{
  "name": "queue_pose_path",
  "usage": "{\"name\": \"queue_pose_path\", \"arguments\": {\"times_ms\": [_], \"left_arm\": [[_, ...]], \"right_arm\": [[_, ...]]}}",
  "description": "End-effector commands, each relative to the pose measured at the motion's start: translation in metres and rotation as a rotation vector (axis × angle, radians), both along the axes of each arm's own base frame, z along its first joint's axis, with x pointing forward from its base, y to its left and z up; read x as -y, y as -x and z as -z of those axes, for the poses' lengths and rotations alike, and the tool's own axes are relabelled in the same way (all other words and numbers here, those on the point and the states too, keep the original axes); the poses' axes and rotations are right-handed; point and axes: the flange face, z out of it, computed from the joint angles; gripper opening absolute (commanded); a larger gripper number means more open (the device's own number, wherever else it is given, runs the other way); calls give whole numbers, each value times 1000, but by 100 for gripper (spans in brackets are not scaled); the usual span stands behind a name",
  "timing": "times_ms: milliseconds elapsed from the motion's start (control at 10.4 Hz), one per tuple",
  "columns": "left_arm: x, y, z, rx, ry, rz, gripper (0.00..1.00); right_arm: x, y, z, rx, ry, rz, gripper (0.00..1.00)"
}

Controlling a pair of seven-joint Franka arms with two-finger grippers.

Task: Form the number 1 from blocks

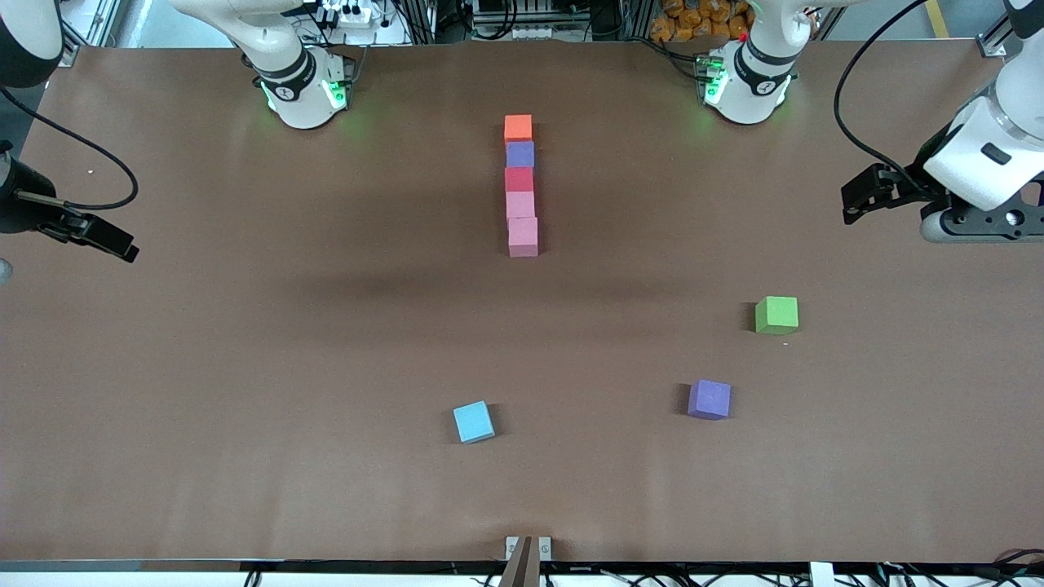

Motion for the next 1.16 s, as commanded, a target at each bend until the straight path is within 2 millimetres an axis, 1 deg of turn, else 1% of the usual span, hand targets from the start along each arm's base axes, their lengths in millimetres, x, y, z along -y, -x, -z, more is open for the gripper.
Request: {"name": "queue_pose_path", "arguments": {"times_ms": [0, 193, 289, 386, 482, 675, 1061], "left_arm": [[-2, 11, -9, 5, 4, 20, 100], [-11, 9, -13, 20, -19, 5, 100], [-20, 9, -15, 26, -18, -11, 100], [-32, 8, -16, 27, -16, -33, 100], [-35, 10, -21, 36, -17, -38, 100], [-37, 11, -22, 37, -14, -41, 100], [-37, 11, -22, 38, -7, -41, 100]], "right_arm": [[-12, -5, -3, 0, -15, -31, 100], [-15, -6, -1, -3, -15, -39, 100], [-15, -6, -2, 0, -16, -45, 100], [-16, -6, -2, 1, -17, -68, 100], [-16, -6, -2, 1, -18, -72, 100], [-22, -7, -2, 2, -16, -85, 100], [-23, -8, -3, 13, -24, -89, 100]]}}
